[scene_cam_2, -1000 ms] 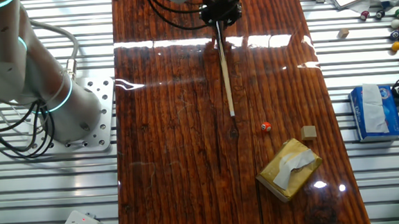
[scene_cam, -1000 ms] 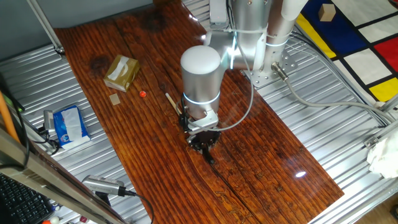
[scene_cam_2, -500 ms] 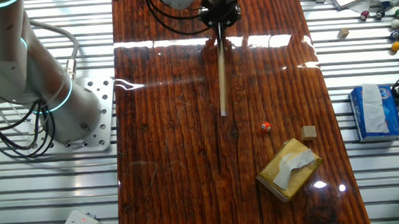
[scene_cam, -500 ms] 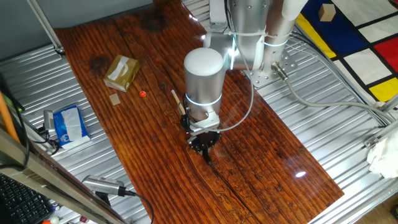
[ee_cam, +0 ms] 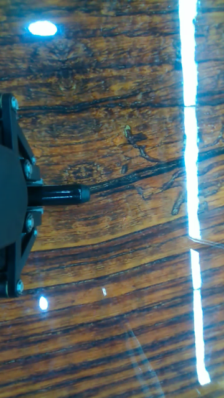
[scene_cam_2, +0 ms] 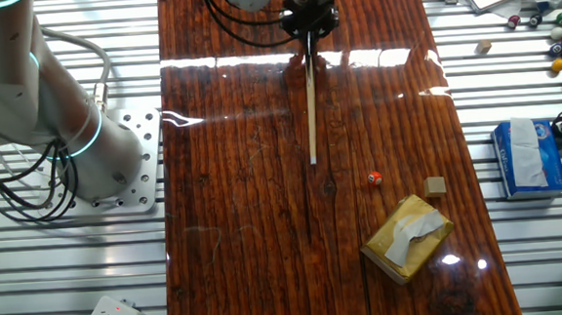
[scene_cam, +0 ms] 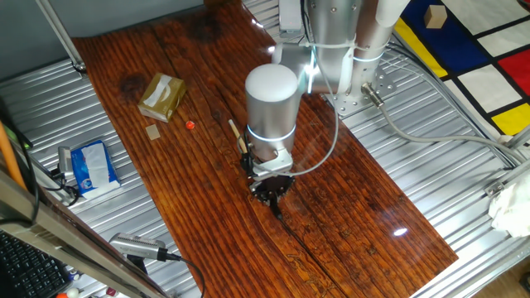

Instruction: Hit the pool ball

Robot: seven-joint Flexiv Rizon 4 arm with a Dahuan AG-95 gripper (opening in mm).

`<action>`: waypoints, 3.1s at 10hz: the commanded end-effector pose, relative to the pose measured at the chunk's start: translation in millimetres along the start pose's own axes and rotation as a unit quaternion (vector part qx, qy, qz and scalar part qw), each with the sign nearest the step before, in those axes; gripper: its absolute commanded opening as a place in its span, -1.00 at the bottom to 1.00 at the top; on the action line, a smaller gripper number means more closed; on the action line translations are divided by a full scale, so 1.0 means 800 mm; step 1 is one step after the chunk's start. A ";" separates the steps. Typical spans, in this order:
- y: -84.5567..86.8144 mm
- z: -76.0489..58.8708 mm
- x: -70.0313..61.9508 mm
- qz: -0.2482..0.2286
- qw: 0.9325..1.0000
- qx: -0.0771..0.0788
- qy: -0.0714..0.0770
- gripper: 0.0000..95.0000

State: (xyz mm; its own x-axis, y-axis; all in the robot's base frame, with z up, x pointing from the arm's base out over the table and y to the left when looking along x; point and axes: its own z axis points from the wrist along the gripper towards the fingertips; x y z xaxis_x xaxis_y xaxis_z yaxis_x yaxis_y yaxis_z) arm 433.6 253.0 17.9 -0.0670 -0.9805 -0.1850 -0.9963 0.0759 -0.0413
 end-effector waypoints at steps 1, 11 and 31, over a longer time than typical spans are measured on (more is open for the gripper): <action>0.000 -0.002 0.000 -0.004 1.000 0.000 0.002 -1.00; -0.005 -0.014 -0.005 -0.149 0.987 0.055 0.007 -1.00; -0.027 -0.022 -0.006 -0.181 0.980 0.081 -0.009 -1.00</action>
State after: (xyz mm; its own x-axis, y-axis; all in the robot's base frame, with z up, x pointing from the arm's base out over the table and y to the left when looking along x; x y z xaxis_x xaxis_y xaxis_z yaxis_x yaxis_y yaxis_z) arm 464.3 251.3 31.4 0.2875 -0.9502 -0.1206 -0.9226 -0.2409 -0.3013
